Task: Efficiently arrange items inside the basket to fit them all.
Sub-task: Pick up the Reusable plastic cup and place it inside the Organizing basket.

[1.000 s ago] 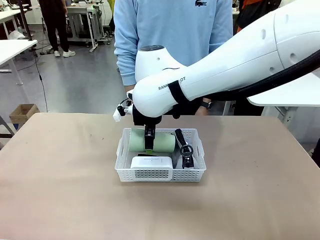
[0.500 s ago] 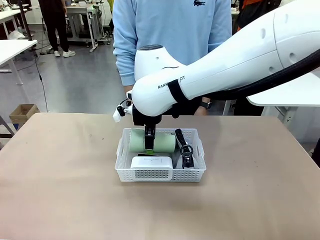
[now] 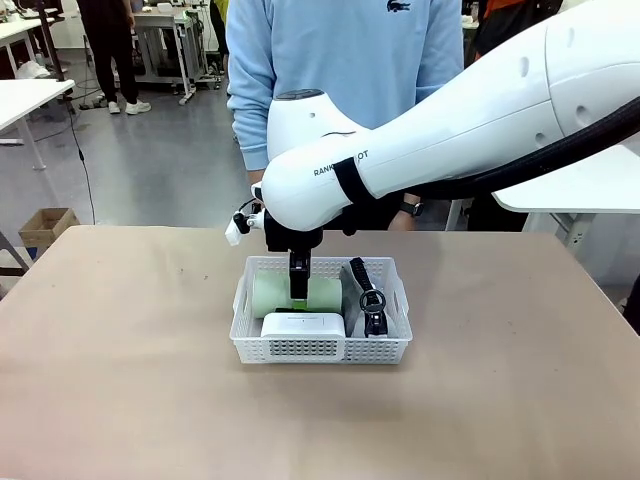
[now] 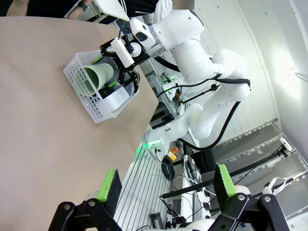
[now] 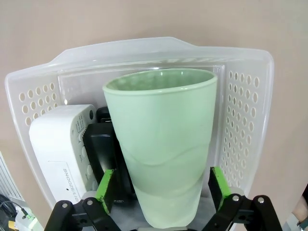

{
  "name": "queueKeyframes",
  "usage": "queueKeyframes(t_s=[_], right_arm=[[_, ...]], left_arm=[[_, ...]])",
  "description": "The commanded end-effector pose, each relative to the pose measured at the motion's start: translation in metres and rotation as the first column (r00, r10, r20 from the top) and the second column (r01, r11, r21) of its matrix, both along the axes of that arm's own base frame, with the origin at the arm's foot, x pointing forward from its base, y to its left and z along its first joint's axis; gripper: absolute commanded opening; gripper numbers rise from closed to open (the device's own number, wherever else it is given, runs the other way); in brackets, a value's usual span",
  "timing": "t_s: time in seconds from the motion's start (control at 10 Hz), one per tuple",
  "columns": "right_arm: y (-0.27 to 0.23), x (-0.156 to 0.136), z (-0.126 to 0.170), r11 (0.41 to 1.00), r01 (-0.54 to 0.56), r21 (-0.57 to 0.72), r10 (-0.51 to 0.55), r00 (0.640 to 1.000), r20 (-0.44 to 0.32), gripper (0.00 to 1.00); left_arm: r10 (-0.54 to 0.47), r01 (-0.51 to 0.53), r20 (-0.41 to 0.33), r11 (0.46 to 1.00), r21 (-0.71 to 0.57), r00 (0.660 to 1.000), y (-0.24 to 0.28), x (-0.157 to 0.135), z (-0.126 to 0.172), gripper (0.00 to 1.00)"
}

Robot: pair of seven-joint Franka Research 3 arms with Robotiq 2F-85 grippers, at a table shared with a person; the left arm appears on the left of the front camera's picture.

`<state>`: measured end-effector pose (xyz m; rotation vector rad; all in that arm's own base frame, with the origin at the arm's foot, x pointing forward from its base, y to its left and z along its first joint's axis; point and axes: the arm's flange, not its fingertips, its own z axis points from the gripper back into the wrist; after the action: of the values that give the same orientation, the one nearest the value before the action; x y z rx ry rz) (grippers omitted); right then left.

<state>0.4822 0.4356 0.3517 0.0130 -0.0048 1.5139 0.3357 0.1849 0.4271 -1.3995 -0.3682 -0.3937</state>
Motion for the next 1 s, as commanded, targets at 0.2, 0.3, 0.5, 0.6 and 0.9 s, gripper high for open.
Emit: queueKeyframes(t_s=[0.2, 0.3, 0.5, 0.6, 0.9], right_arm=[[0.003, 0.002, 0.003, 1.0, -0.014, -0.014, 0.014, 1.0, 0.011, 1.0], [0.003, 0.002, 0.003, 1.0, -0.011, -0.012, 0.012, 1.0, 0.011, 1.0], [-0.002, 0.001, 0.005, 1.0, 0.017, 0.013, -0.017, 1.0, 0.022, 1.0], [-0.01, 0.0, 0.012, 0.999, 0.028, 0.043, -0.029, 0.999, 0.035, 1.0], [-0.031, -0.002, 0.038, 0.993, 0.073, 0.096, -0.081, 0.993, 0.085, 1.0]], left_arm=[[-0.002, 0.002, -0.003, 1.0, 0.01, 1.0, 0.001, -0.003, 0.002, 1.0], [-0.002, 0.002, -0.003, 1.0, 0.01, 1.0, 0.001, -0.003, 0.002, 1.0], [-0.002, 0.002, -0.003, 1.0, 0.01, 1.0, 0.001, -0.003, 0.002, 1.0], [-0.002, 0.002, -0.003, 1.0, 0.01, 1.0, 0.001, -0.003, 0.002, 1.0], [-0.002, 0.002, -0.003, 1.0, 0.01, 1.0, 0.001, -0.003, 0.002, 1.0]])
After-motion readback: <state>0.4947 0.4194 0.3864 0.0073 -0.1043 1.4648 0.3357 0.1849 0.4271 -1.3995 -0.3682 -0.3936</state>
